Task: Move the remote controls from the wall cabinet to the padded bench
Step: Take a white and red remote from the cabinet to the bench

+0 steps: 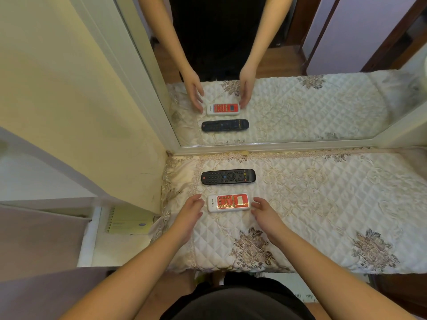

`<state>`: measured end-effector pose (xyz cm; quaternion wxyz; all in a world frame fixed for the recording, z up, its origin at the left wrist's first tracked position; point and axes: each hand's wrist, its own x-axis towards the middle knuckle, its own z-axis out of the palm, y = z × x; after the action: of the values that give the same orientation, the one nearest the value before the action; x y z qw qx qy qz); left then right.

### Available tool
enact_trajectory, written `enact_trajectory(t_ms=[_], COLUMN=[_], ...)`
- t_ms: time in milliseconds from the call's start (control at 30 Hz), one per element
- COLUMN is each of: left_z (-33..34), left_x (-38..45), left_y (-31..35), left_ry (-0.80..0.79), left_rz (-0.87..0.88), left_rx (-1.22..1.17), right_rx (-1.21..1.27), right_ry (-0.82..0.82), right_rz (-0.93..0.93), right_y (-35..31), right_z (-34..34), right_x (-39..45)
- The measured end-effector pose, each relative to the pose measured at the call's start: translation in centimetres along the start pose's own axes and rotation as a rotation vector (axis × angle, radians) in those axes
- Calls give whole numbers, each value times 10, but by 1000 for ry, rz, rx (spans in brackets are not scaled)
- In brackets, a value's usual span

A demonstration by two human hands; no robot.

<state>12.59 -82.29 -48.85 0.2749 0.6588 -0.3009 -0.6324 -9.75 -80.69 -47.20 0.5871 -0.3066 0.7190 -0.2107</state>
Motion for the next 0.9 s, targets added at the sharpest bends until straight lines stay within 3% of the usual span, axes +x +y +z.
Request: enact_trajectory(t_ms=[133, 267, 467, 600, 767, 900], left_z=[-7, -17, -34, -46, -53, -55], left_x=[-10, -22, -41, -51, -70, -85], left_y=[0, 0, -7, -13, -15, -18], left_ry=[22, 3, -75, -56, -15, -25], left_rz=[68, 259, 487, 527, 626, 617], left_rx=[257, 673, 1073, 1398, 1593, 1632], right_rx=[-68, -189, -267, -402, -830, -994], right_ry=[23, 61, 81, 80, 219, 298], right_rz=[-39, -81, -120, -195, -352, -438], right_y=[2, 1, 4, 8, 24, 35], right_z=[4, 11, 30, 47, 55, 54], right_x=[-10, -28, -56, -77, -96, -111])
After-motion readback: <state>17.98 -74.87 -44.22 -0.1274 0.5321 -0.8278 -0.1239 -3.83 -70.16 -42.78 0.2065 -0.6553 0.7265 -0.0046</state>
